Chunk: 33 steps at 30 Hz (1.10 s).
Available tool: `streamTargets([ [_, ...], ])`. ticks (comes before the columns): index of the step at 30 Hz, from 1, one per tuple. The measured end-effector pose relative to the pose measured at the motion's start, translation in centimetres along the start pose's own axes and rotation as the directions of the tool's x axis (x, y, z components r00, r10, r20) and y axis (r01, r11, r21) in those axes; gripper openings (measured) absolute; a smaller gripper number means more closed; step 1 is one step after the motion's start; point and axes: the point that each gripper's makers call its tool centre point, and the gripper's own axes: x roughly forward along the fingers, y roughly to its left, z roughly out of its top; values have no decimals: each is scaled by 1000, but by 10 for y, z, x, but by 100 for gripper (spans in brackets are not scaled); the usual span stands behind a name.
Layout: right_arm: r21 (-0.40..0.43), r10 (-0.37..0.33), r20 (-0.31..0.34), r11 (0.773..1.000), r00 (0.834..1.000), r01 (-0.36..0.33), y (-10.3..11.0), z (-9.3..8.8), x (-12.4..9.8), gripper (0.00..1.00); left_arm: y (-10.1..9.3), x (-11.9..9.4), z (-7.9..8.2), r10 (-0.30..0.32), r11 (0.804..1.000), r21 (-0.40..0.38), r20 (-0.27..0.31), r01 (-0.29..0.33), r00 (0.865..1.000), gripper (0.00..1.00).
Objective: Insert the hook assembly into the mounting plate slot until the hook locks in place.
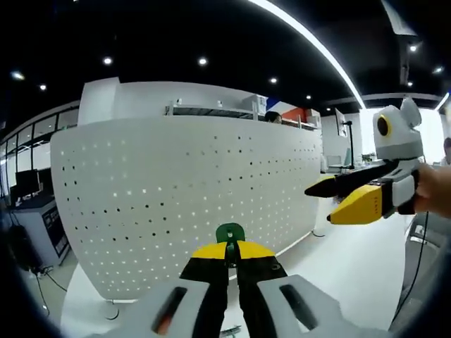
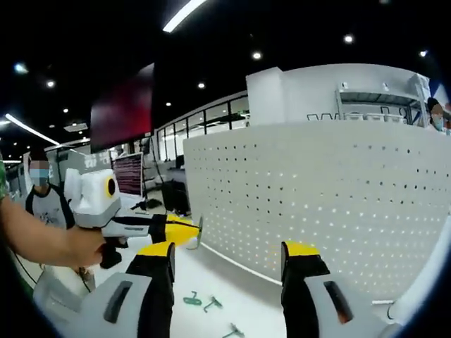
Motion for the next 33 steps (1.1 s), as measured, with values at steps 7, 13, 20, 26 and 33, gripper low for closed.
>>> streamTargets([
  [7,8,-24,34,1000,999,24,-1,5,-9,75,20,9,19,46,999,-1,23,-46,999,3],
  [13,-57,-58,39,997,998,61,-3,4,-12,94,31,15,37,83,997,-10,50,-82,995,3],
  [20,-47,-74,52,996,996,77,-7,6,-13,100,45,19,54,124,992,-10,70,-123,990,3],
  [26,-39,-69,58,997,996,72,-7,7,-13,100,58,19,63,164,986,-21,83,-163,983,3],
  [33,-40,-68,69,997,995,71,-9,11,-13,100,71,22,82,217,976,-25,125,-216,968,3],
])
